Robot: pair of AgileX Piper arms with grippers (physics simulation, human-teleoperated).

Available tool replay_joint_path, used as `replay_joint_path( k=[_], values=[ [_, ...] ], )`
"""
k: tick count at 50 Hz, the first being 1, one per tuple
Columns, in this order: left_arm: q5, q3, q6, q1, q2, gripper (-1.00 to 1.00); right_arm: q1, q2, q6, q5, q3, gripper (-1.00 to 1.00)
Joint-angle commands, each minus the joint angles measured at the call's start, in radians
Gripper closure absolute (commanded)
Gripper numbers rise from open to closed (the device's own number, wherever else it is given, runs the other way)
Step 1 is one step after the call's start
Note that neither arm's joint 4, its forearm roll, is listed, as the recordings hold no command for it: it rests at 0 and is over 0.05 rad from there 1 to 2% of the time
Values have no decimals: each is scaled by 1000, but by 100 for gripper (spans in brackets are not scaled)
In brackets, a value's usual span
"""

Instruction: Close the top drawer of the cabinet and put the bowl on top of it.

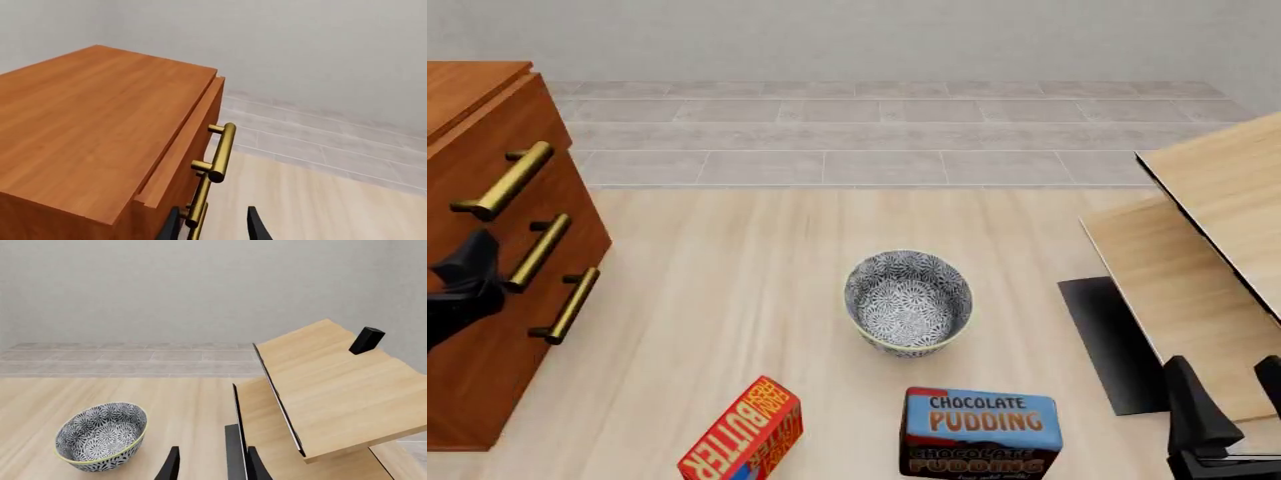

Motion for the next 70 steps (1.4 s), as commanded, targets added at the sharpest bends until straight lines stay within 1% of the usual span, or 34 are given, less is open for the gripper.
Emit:
replay_joint_path(
  k=[1,14,25,57,70],
  values=[
    [-4,3,6,36,-5,-100,0,-6,0,6,-1,-100],
    [-42,12,16,62,30,-100,0,-6,0,6,-1,-100],
    [-63,2,16,84,65,-100,0,-6,1,7,-1,-100],
    [-108,17,35,140,93,-100,0,-6,0,6,-1,-100],
    [-112,24,48,141,88,-100,0,-6,0,6,-1,-100]
  ],
)
